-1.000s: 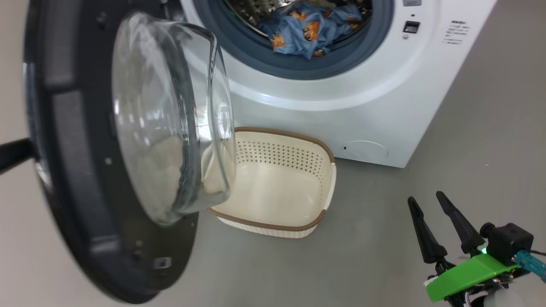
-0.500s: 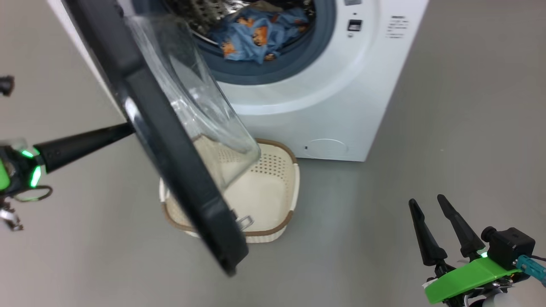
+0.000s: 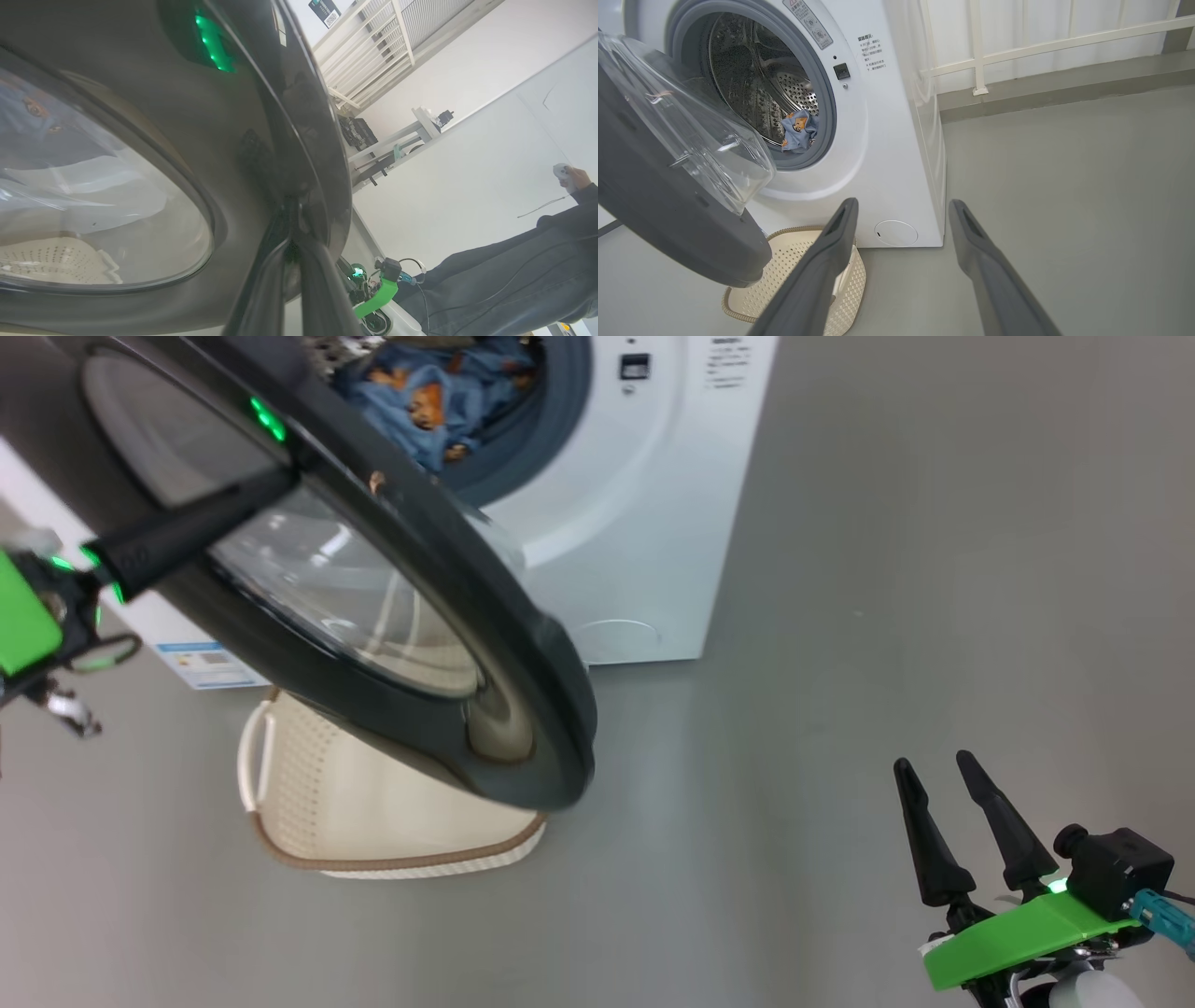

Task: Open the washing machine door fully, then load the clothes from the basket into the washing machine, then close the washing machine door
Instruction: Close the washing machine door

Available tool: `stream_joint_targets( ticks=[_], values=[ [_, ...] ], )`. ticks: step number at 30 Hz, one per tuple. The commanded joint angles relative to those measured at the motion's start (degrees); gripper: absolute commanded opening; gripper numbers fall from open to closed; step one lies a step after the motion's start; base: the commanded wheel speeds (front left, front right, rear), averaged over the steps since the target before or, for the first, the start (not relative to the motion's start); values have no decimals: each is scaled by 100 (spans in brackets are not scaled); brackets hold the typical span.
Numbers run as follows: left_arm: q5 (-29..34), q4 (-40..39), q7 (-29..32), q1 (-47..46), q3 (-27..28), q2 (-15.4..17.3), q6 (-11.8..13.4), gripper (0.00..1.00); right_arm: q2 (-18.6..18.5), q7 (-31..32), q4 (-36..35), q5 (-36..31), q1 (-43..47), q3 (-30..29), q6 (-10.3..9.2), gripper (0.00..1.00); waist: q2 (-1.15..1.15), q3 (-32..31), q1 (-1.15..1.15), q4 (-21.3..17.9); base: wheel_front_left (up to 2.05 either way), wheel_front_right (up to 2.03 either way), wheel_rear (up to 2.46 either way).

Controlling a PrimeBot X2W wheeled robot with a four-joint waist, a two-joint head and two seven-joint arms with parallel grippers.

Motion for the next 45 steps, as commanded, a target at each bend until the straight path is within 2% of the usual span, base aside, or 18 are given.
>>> stream_joint_targets(
  ticks=[1, 9, 16, 23, 24, 26, 27, 28, 42, 45],
  values=[
    [208, -75, -211, -364, 228, 203, -18, 0, 1, -43, -163, -80, -123, 94, 9, 100, 0, 153, 0, -255, 0, 0, 0],
    [453, 168, -719, -620, -2, 80, -18, 0, 82, -43, -148, -101, -216, 55, 9, 100, 0, 249, 0, -360, 0, 0, 0],
    [407, 178, -854, -377, -140, 264, -18, 0, 69, -43, -133, -118, -241, 21, 9, 100, 0, 201, 0, -212, 0, 0, 0],
    [435, 79, -1304, 468, -114, 503, -18, 0, 8, -43, -32, -111, -211, 57, 9, 100, 0, 27, 0, -37, 0, 0, 0],
    [474, 62, -1397, 629, -118, 553, -18, 11, -6, -43, -21, -108, -205, 65, 9, 100, 0, 5, 0, -23, 0, 0, 0],
    [538, 43, -1588, 951, -160, 618, -18, 42, -37, -43, -6, -101, -173, 64, 9, 100, 0, -51, 0, 20, 0, 0, 0],
    [587, 39, -1686, 1105, -194, 661, -18, 87, -55, -43, -3, -100, -153, 64, 9, 100, 0, -75, 0, 39, 0, 0, 0],
    [629, 44, -1782, 1253, -233, 705, -18, 100, -73, -43, 0, -97, -138, 67, 9, 100, 0, -89, 0, 49, 0, 0, 0],
    [986, 418, -3791, 2724, -836, 907, -18, 100, -310, -43, 71, -21, 166, 2, 9, 100, 0, -291, 0, 64, 0, 0, 0],
    [876, 483, -4287, 2958, -913, 877, -18, 100, -338, -43, 91, -18, 219, -23, 9, 100, 0, -313, 0, 16, 0, 0, 0]
  ],
)
